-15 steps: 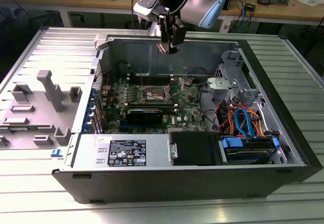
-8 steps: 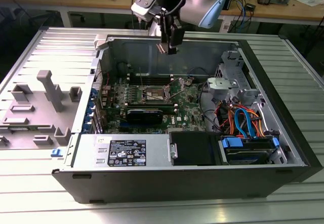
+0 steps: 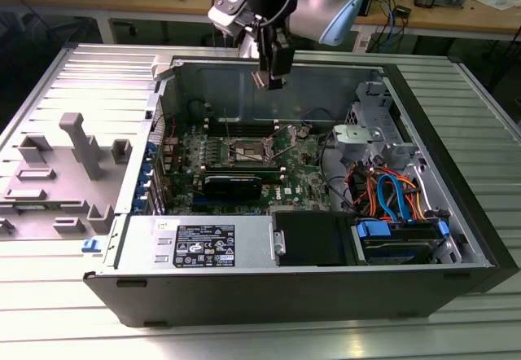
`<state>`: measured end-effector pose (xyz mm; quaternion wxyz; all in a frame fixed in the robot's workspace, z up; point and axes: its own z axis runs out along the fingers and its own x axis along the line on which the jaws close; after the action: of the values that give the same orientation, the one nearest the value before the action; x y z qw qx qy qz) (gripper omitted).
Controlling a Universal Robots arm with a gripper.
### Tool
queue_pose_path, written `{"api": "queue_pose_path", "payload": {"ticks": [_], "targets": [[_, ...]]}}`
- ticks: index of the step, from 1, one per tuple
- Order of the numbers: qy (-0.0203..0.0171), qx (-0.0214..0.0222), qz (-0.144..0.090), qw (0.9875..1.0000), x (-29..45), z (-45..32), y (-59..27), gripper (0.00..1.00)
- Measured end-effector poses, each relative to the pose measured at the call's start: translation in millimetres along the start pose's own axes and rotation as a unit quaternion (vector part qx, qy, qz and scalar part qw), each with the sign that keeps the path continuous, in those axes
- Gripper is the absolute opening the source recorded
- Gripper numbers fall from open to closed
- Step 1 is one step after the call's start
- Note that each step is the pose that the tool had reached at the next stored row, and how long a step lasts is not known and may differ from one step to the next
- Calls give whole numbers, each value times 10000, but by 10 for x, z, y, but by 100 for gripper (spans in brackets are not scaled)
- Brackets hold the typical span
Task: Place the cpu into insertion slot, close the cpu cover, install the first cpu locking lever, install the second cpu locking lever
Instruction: 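Place the cpu into insertion slot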
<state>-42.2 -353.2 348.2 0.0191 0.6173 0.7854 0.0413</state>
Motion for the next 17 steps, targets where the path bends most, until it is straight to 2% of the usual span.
{"api": "queue_pose_path", "payload": {"ticks": [4, 7, 10, 12, 17], "targets": [[-9, -39, -2, 10000, 2, 21, -12, 55], [-13, -47, 24, 10000, 2, 40, -17, 55], [-25, -49, 142, 9999, 2, 54, -20, 55], [-39, -52, 301, 9995, 3, 66, -27, 55], [-56, -55, 496, 9987, 5, 81, -35, 55]]}}
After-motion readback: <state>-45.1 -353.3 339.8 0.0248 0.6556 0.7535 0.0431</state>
